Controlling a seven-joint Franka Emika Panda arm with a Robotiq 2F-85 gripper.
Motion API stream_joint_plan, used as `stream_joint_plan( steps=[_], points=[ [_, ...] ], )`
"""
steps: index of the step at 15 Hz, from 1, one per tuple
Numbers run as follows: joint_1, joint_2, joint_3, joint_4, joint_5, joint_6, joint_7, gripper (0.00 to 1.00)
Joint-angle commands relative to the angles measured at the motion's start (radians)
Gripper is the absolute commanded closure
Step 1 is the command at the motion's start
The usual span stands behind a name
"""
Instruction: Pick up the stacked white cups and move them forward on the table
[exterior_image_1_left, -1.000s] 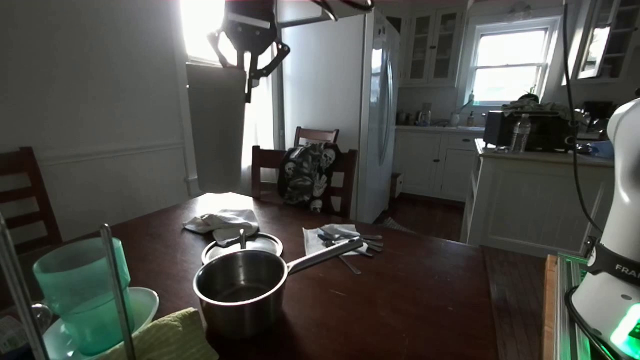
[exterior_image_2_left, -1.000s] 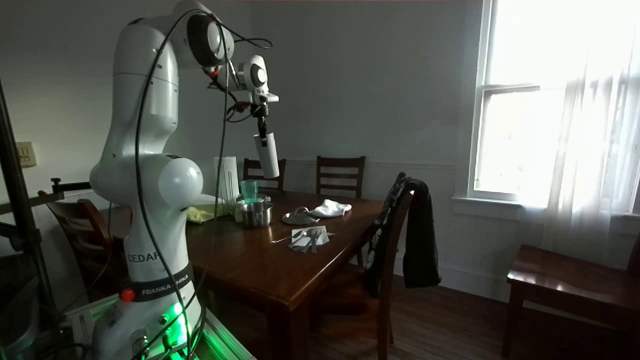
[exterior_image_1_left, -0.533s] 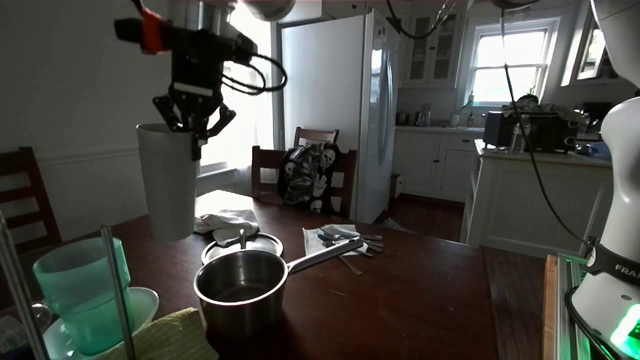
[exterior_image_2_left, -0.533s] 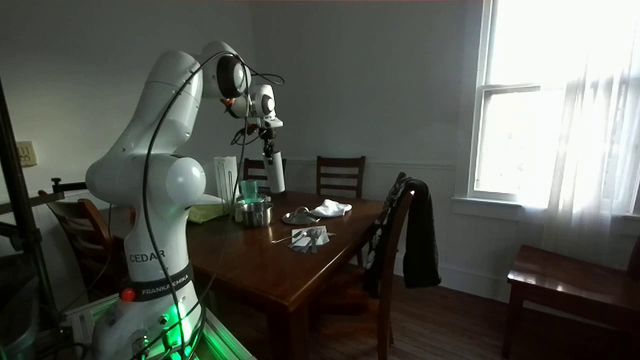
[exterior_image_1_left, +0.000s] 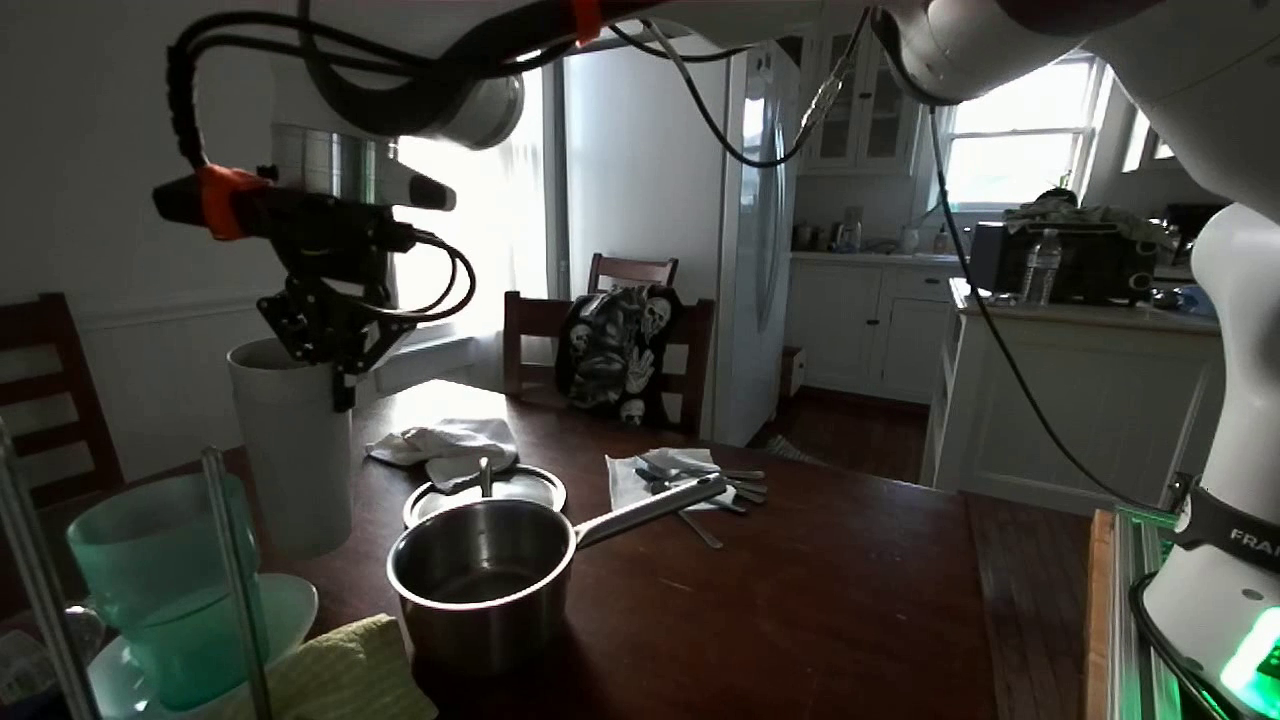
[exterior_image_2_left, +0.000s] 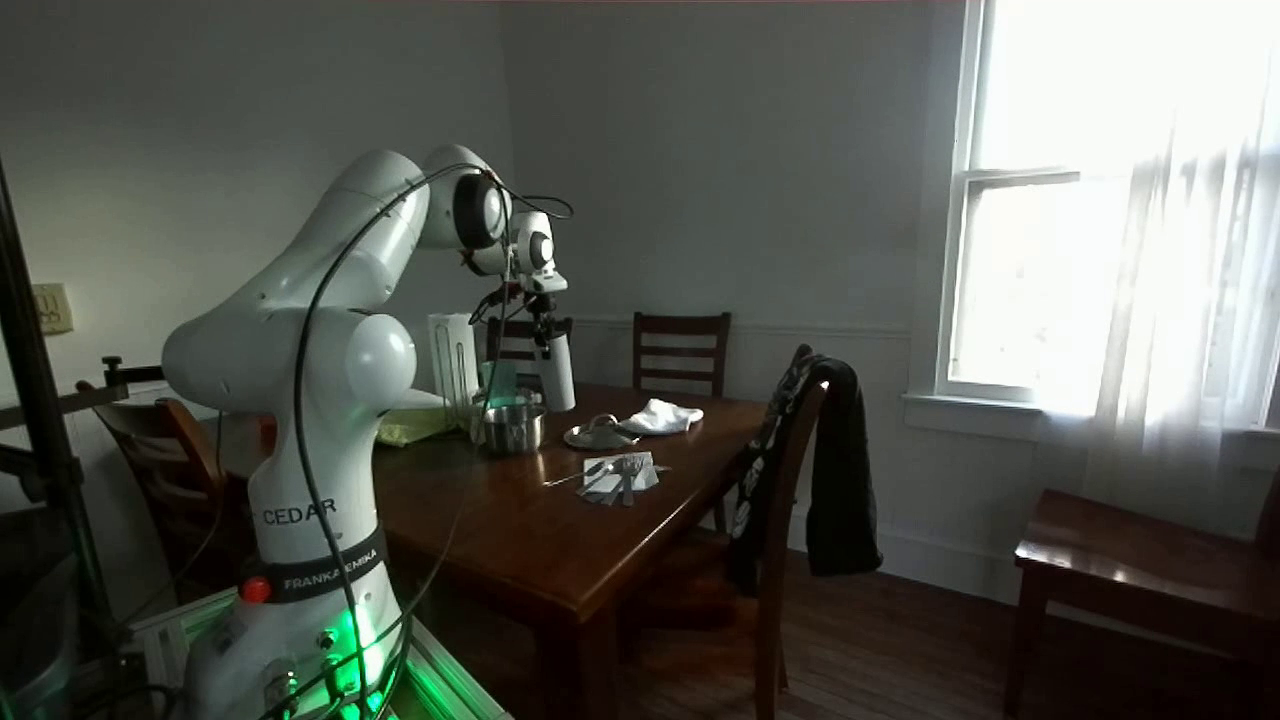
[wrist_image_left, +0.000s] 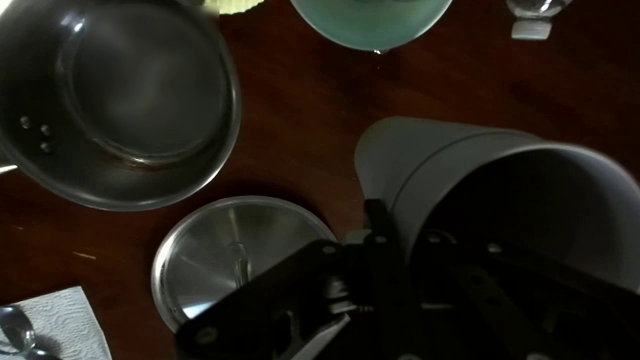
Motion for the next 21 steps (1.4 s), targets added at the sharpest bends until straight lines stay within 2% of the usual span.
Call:
stream_joint_plan(
  steps=[1,7,14,15,17,21],
  points=[
    [0.025,0.079,-0.031,0.139,-0.003,-0.036,0.03,0.99],
    [0.024,0.138,-0.037,0.229,0.01,-0.081,0.017,0.99],
    [0.012,0.17,-0.024,0.251,0.007,-0.113,0.016,0.99],
    [0.011,0.173,-0.023,0.252,0.007,-0.114,0.016,0.69],
    [0.011,0.178,-0.023,0.255,0.007,-0.111,0.015,0.62],
    [0.017,0.155,-0.021,0.255,0.0,-0.11,0.005,0.34]
  ],
)
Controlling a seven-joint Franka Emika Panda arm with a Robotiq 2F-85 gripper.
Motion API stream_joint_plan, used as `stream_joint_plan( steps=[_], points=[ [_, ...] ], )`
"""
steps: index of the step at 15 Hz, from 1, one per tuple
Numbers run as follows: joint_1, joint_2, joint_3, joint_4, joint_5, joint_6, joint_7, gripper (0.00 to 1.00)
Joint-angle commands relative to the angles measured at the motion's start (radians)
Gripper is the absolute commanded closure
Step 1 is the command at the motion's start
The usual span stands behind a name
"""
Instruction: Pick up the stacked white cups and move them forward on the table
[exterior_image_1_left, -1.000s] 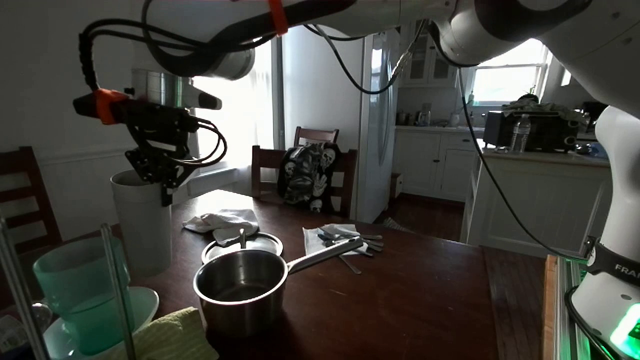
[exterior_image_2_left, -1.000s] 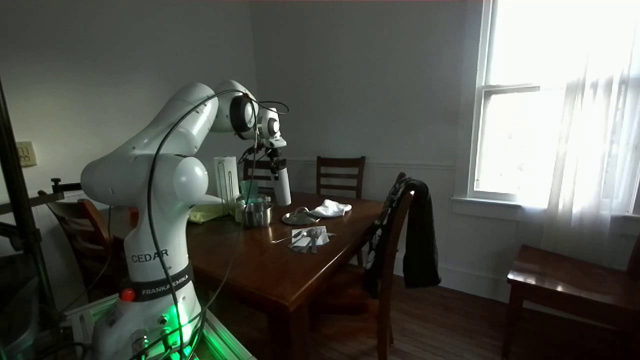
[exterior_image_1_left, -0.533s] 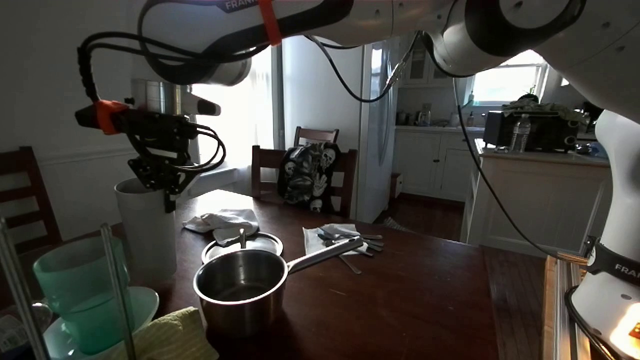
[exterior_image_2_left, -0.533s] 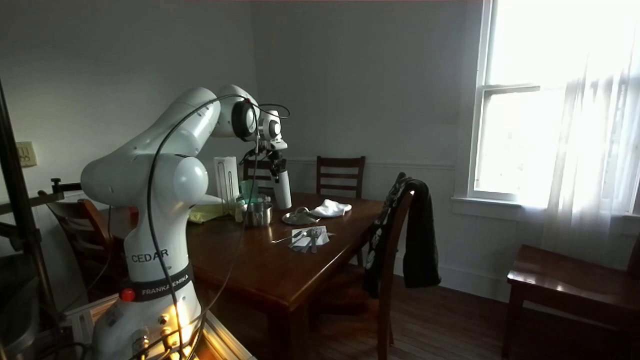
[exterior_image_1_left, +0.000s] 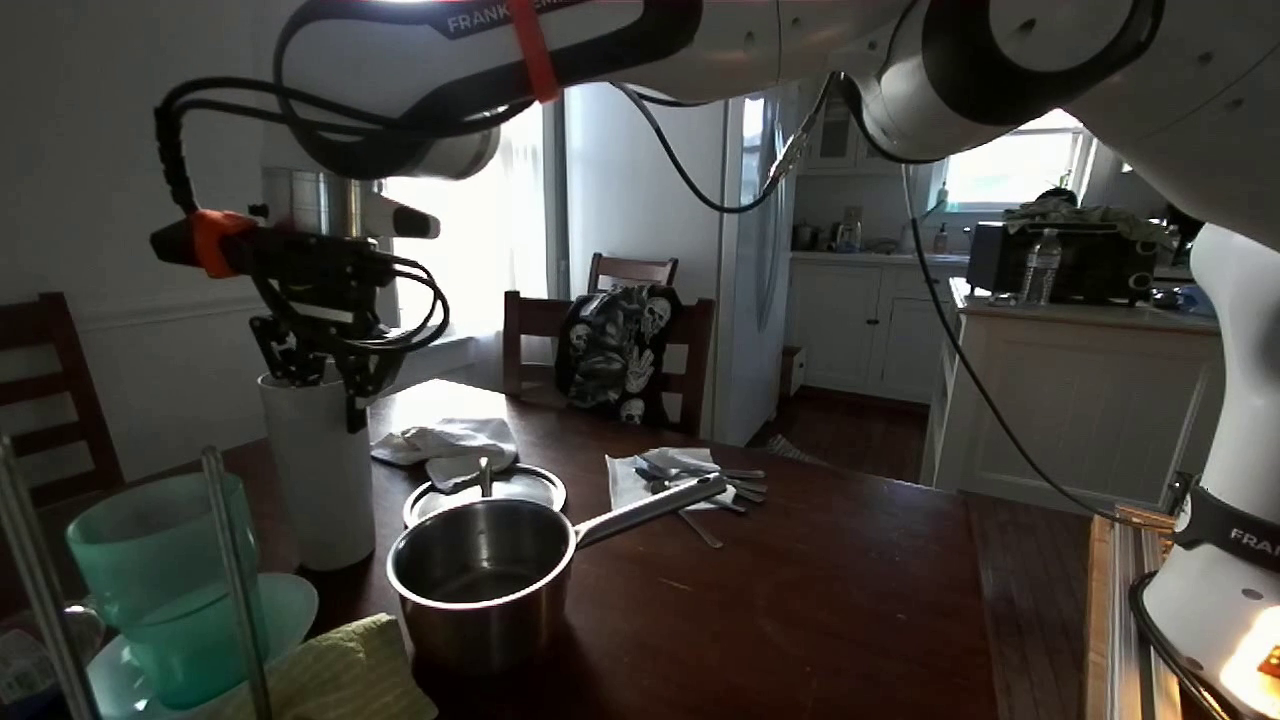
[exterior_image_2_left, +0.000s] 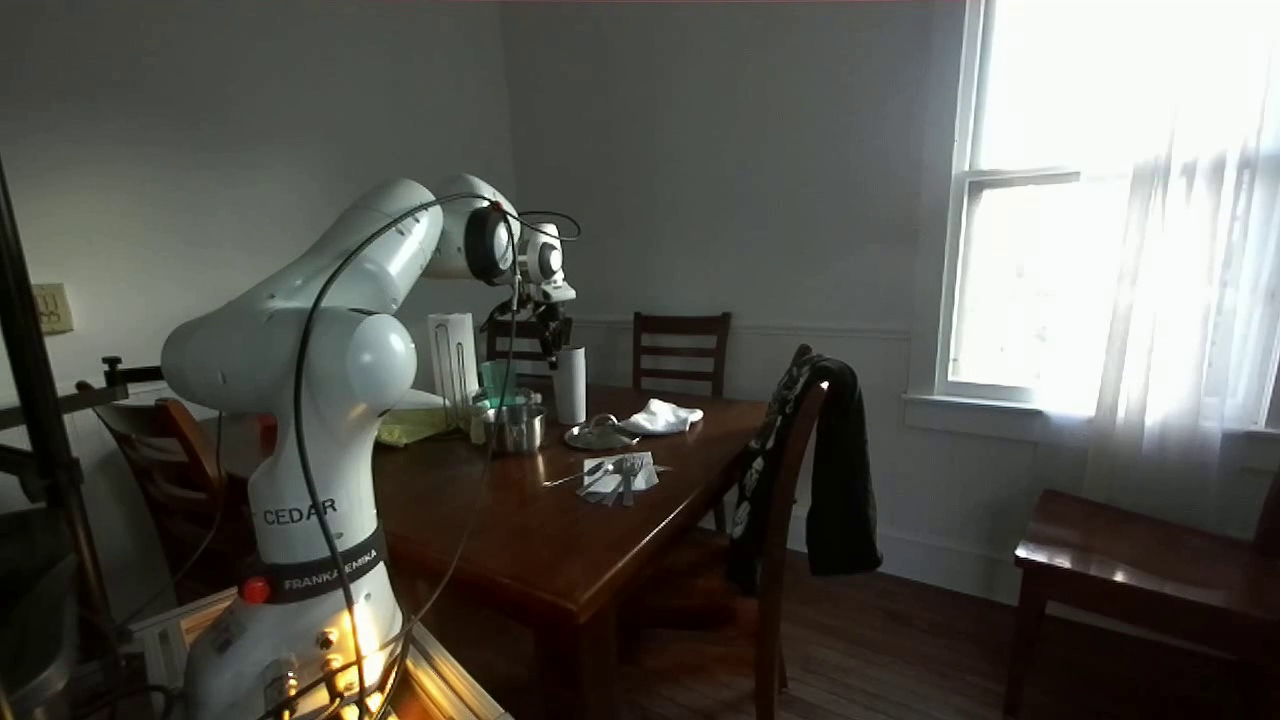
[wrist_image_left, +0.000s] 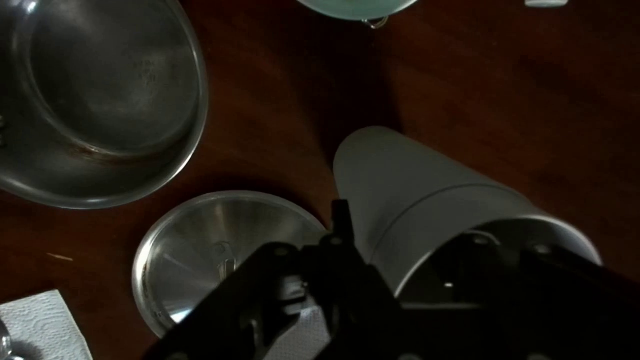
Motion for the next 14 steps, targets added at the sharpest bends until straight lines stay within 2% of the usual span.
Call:
stream_joint_plan(
  steps=[1,4,5,7,9,14],
  points=[
    [0.011,-0.014,0.0,0.041,-0.008,-0.025,-0.004,0.27],
    [0.02,-0.056,-0.011,0.04,-0.028,-0.033,-0.023,0.05],
    [0.023,-0.071,-0.014,0.037,-0.033,-0.045,-0.029,0.01],
    [0.035,-0.111,-0.031,0.026,-0.078,-0.079,-0.063,0.0],
    [0.036,-0.168,-0.012,-0.002,-0.107,-0.129,-0.173,0.0],
    [-0.013,-0.385,0.099,-0.156,-0.012,-0.243,-0.414,0.0]
  ],
)
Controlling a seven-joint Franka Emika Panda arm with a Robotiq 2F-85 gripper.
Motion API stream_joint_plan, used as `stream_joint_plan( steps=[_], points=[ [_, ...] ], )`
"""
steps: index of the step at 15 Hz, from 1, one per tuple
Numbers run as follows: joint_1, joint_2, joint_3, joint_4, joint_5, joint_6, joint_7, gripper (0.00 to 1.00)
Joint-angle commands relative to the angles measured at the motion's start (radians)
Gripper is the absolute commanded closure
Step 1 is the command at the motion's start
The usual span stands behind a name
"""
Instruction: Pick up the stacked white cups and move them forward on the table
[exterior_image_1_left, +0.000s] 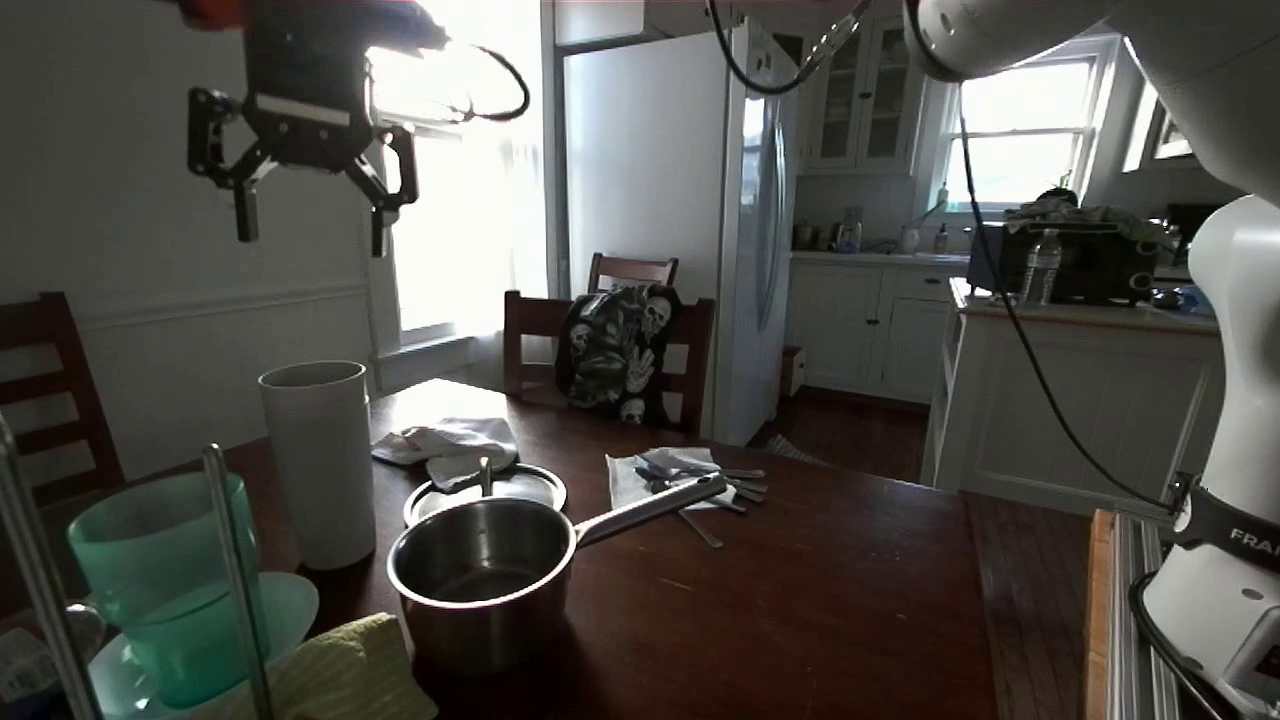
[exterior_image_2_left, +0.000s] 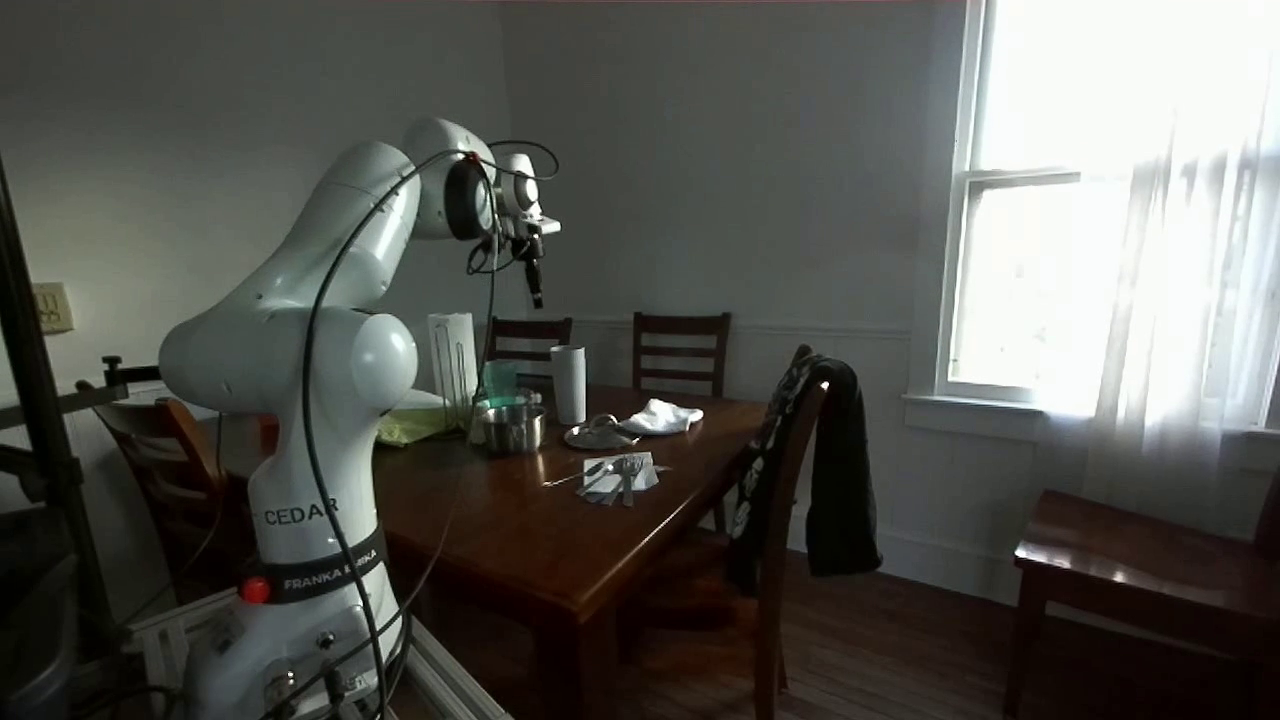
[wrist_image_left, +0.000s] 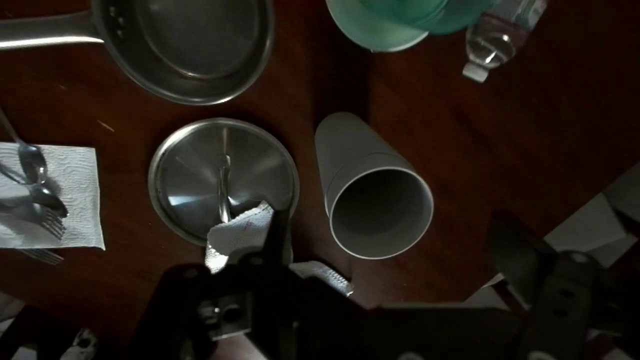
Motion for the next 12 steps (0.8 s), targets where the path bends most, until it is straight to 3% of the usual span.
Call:
stream_joint_plan(
  steps=[1,6,12],
  points=[
    [-0.058,-0.213,0.074,-0.21,0.075,-0.045,-0.17,0.0],
    [-0.163,-0.428,0.123,-0.421,0.207,-0.121,-0.456,0.0],
    [-0.261,-0.681,0.103,-0.69,0.281,-0.311,-0.837,0.0]
  ],
)
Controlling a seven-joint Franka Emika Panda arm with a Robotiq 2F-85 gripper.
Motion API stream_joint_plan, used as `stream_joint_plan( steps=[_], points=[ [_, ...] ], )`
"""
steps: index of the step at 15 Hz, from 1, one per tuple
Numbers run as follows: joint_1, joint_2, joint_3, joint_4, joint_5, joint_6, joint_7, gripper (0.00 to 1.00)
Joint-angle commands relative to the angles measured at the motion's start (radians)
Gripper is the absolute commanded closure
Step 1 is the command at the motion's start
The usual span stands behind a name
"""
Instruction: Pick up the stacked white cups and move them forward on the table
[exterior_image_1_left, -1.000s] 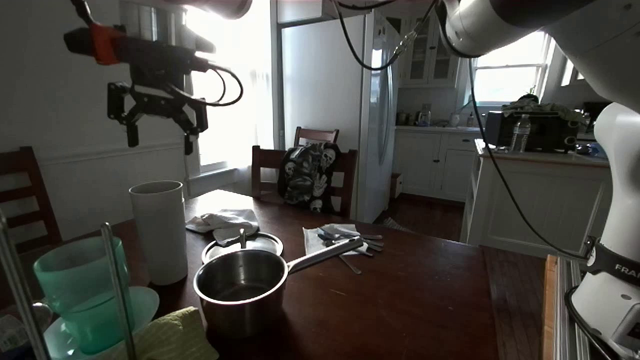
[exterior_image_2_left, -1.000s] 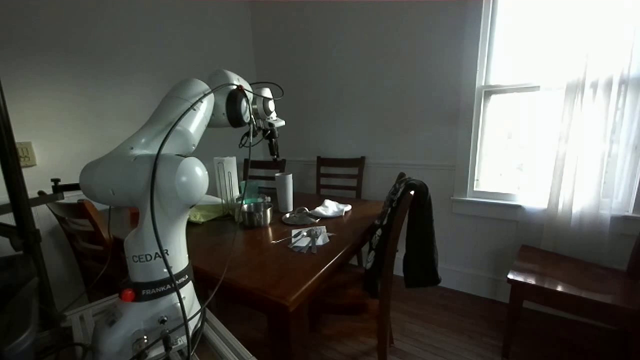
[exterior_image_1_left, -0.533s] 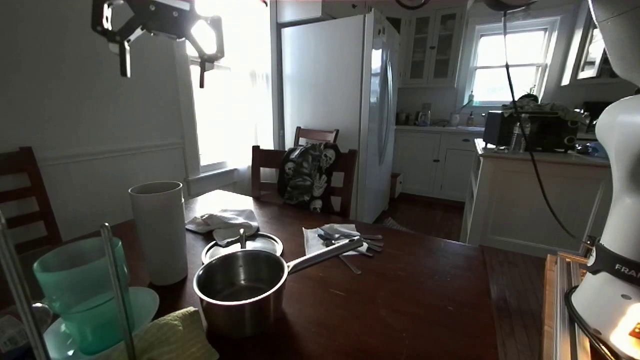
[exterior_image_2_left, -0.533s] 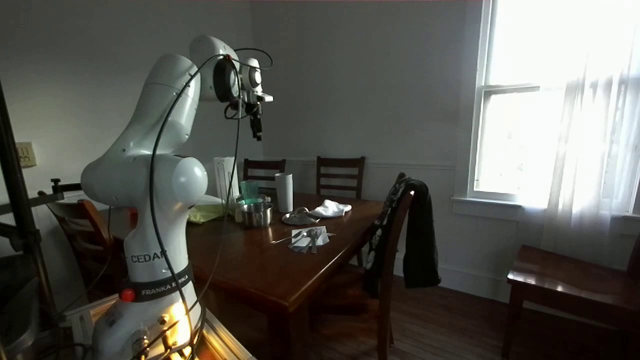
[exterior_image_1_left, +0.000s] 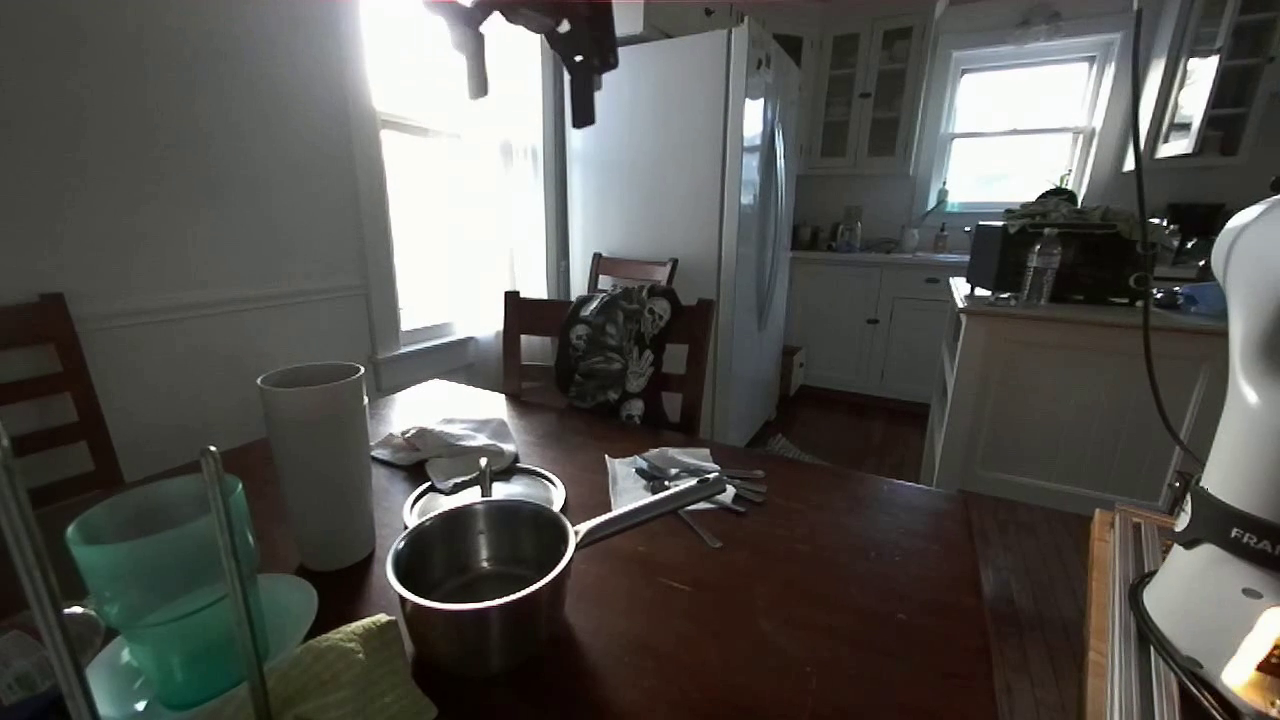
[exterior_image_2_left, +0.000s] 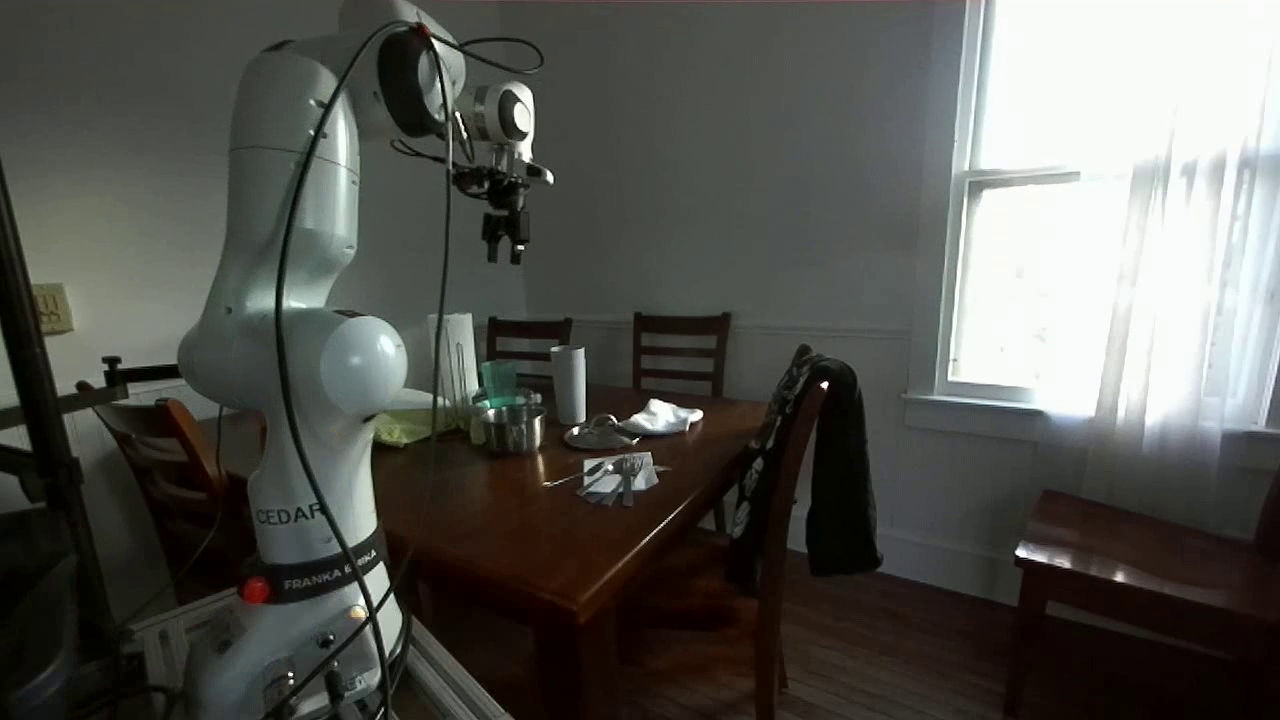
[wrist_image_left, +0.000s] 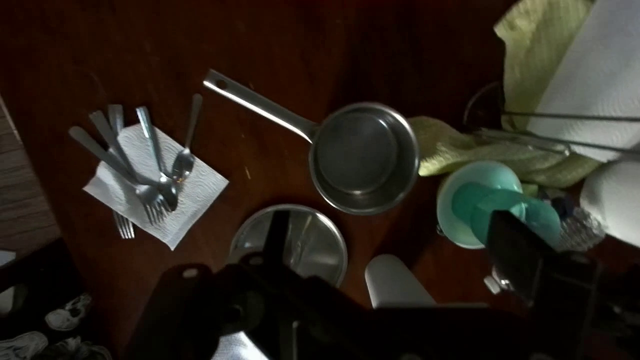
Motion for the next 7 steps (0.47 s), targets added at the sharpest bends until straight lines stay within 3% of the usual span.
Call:
stream_joint_plan(
  steps=[1,2,3,7],
  points=[
    [-0.057,-0.207,-0.014,-0.234,0.034,-0.098,-0.232,0.0],
    [-0.072,-0.246,-0.016,-0.272,0.024,-0.136,-0.3,0.0],
    [-0.052,-0.124,0.001,-0.131,0.004,-0.115,-0.184,0.0],
    [-0.06,-0.144,0.005,-0.148,0.004,-0.121,-0.195,0.0]
  ],
)
